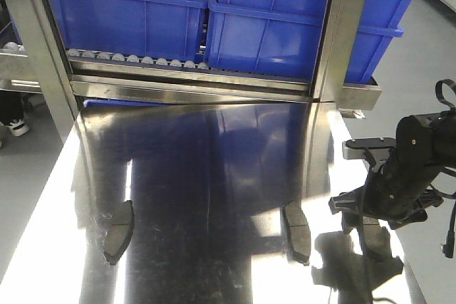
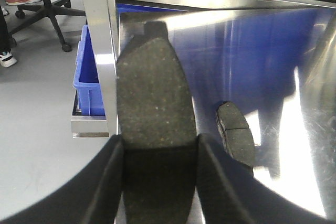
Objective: Move and align brake pads A on conveyor
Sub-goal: 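Grasp the brake pad with the right gripper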
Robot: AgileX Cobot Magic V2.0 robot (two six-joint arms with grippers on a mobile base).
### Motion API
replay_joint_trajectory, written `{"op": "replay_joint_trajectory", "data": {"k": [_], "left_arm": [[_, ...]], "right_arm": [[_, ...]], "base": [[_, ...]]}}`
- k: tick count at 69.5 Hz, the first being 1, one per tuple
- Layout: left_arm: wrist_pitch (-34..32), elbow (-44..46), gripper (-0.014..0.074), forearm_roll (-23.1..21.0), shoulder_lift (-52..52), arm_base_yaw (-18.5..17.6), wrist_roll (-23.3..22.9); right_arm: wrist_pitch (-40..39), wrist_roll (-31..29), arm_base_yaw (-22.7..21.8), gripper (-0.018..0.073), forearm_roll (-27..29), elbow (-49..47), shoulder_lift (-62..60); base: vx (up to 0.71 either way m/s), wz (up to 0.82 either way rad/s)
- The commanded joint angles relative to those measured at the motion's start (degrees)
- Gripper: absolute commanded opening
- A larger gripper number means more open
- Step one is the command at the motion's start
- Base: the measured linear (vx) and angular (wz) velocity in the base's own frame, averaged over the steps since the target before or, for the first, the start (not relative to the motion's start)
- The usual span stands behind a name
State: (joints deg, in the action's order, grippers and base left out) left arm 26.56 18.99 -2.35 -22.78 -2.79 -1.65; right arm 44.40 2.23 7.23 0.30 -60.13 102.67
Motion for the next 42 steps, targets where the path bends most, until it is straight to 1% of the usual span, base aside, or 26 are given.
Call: {"op": "replay_joint_trajectory", "data": {"k": [1,12,22,29,42], "left_arm": [[-5.5,1.6,0.0146,-0.2,-0.3,-0.3,0.0],[-5.5,1.6,0.0146,-0.2,-0.3,-0.3,0.0],[-5.5,1.6,0.0146,-0.2,-0.3,-0.3,0.0],[-5.5,1.6,0.0146,-0.2,-0.3,-0.3,0.0],[-5.5,1.6,0.0146,-0.2,-0.3,-0.3,0.0]], "right_arm": [[-0.7,-0.3,0.1,0.0527,-0.3,-1.5,-1.9],[-0.6,-0.3,0.1,0.0481,0.1,-1.5,-1.9],[-0.6,-0.3,0.1,0.0413,0.1,-1.5,-1.9],[-0.6,-0.3,0.1,0.0347,0.1,-1.5,-1.9],[-0.6,-0.3,0.1,0.0199,0.1,-1.5,-1.9]], "base": [[0.00,0.00],[0.00,0.00],[0.00,0.00],[0.00,0.00],[0.00,0.00]]}}
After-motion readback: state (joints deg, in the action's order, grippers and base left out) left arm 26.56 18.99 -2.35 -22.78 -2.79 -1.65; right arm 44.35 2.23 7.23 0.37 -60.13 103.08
